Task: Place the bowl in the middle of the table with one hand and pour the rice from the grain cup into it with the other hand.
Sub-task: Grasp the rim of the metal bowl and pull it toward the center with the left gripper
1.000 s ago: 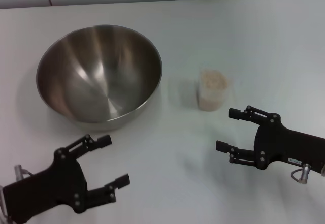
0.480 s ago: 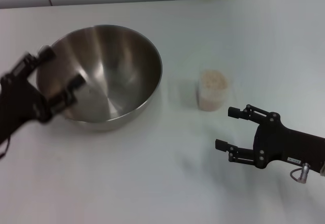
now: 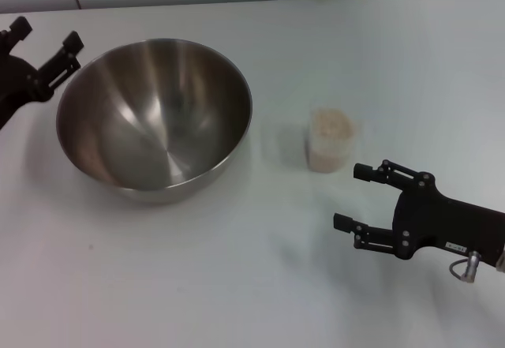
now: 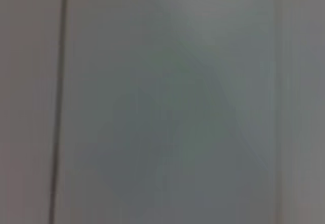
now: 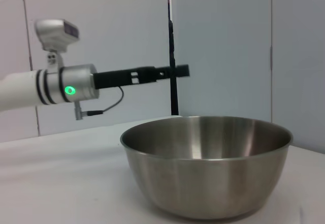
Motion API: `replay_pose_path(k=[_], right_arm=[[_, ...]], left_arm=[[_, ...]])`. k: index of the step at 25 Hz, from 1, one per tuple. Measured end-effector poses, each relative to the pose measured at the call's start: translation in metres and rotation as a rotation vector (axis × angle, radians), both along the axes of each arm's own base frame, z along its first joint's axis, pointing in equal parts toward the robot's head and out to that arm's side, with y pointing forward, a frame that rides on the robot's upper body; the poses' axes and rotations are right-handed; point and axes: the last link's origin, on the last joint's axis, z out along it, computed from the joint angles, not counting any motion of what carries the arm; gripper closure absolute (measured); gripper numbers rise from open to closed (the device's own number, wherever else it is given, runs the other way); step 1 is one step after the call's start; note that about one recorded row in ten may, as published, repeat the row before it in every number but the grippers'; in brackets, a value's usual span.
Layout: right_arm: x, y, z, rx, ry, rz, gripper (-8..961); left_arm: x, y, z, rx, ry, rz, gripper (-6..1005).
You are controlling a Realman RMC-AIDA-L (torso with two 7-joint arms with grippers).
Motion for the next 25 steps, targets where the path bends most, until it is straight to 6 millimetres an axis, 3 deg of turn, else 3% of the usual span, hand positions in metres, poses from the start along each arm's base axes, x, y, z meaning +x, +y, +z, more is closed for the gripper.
replay_pose_path(k=[14,25], right_arm=[[-0.002,0.004,0.0,0.003,-0.004,0.006,133],[-0.002,0.004,0.0,0.004,-0.004,0.008,132]], left_arm=[[-0.003,0.011,0.0,-0.01,0.002,0.057,138],[0.009,0.025,0.012,-0.285,0.03,0.093,140]])
